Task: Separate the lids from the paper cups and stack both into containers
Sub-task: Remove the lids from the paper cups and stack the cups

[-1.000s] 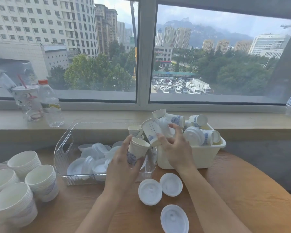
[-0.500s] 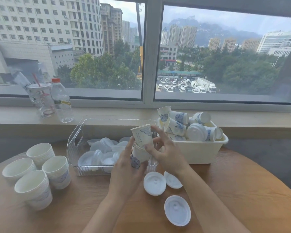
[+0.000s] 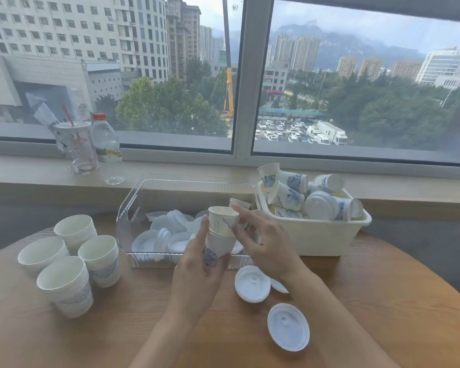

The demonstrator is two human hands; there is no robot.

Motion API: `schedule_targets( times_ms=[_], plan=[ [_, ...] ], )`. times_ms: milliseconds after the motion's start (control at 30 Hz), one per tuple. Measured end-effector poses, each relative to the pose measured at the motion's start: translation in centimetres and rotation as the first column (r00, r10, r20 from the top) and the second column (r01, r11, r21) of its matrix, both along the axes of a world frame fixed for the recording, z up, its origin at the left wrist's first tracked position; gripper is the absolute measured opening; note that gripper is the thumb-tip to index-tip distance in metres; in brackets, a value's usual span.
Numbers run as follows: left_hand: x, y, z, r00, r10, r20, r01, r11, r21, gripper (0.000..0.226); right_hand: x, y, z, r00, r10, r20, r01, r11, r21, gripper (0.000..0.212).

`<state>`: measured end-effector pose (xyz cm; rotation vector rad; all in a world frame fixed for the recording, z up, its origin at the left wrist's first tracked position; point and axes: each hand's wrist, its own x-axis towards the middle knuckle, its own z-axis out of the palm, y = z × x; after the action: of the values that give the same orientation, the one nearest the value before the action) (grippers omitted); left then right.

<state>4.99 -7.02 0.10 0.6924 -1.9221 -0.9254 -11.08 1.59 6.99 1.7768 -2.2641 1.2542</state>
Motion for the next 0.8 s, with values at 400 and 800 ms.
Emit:
schedule_targets(
  times_ms=[400, 800],
  plan=[
    [2.7, -2.9, -0.8, 0.989, 0.146, 0.025, -0.141, 0.979, -0.147, 0.081, 2.2, -2.7, -4.1, 0.974, 0.12, 0.193, -0.157, 0.968, 0.193, 0.053],
    [2.7, -9.4, -1.9, 0.979, 0.201, -0.04, -0.205, 0.968, -0.144, 0.082, -3.3, -12.1, -5.2, 0.953, -0.289, 0.086, 0.254, 0.923, 0.288, 0.058]
  ],
)
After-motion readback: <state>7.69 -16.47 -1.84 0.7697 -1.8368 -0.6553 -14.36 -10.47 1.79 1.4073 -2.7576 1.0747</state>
